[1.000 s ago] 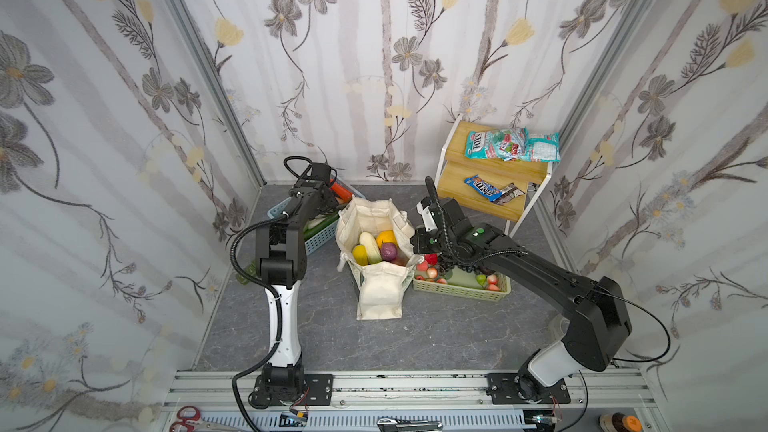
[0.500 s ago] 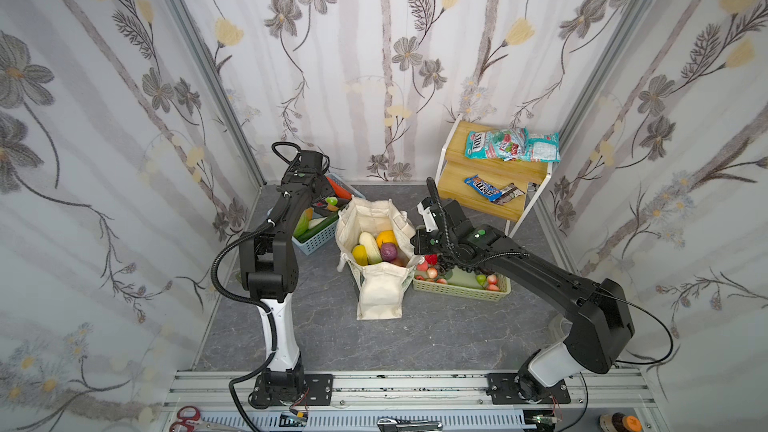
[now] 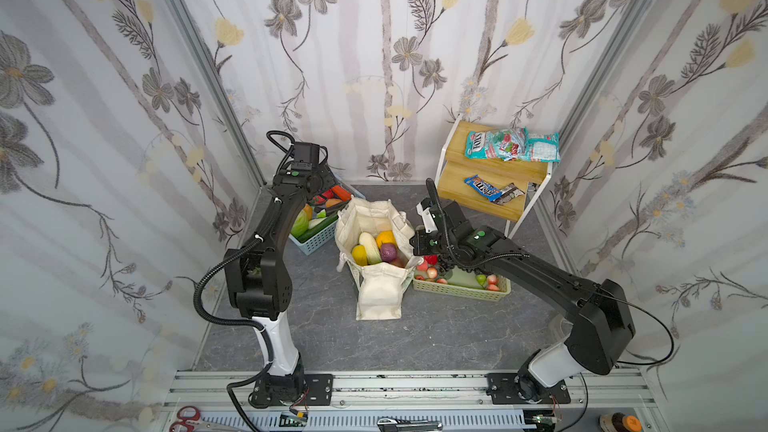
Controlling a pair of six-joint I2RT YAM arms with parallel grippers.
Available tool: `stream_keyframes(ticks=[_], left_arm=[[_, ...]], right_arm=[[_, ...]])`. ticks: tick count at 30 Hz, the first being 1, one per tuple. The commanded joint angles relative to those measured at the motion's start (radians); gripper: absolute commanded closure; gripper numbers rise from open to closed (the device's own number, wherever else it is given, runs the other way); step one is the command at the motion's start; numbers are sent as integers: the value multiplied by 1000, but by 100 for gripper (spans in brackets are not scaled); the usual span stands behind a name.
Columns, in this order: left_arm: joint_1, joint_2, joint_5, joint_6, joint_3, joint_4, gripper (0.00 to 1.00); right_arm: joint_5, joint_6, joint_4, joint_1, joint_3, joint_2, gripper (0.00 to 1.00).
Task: Place the food into the grocery bag and tie it
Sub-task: 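Close the left gripper on the cream vegetable and lift it, then carry the cream vegetable over the tote and lower it inside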
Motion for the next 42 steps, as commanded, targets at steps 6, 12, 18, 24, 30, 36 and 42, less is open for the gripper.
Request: stream_keyframes(ticks=[6, 12, 18, 24, 30, 36, 42], left_arm=[[-53, -118, 161, -48, -98, 106, 29], [-104, -191, 204, -75, -160, 135, 29], [-153, -259, 227, -93, -205, 162, 29], [-204, -312, 284, -105, -239, 187, 29], [-265, -361, 319, -92, -279, 177, 29], [-323, -395, 330, -56, -310, 122, 29], [-366, -423, 354, -1, -350, 58, 29]], right_arm=[[-7, 8, 15, 3, -2, -4, 99], [-6, 10, 21, 6, -5, -5, 99], [-11, 10, 26, 8, -5, -1, 99], [-7, 14, 25, 10, -4, -1, 99], [2, 11, 19, 10, 3, 5, 98], [5, 10, 11, 9, 19, 14, 98], [6, 5, 3, 9, 28, 18, 98]])
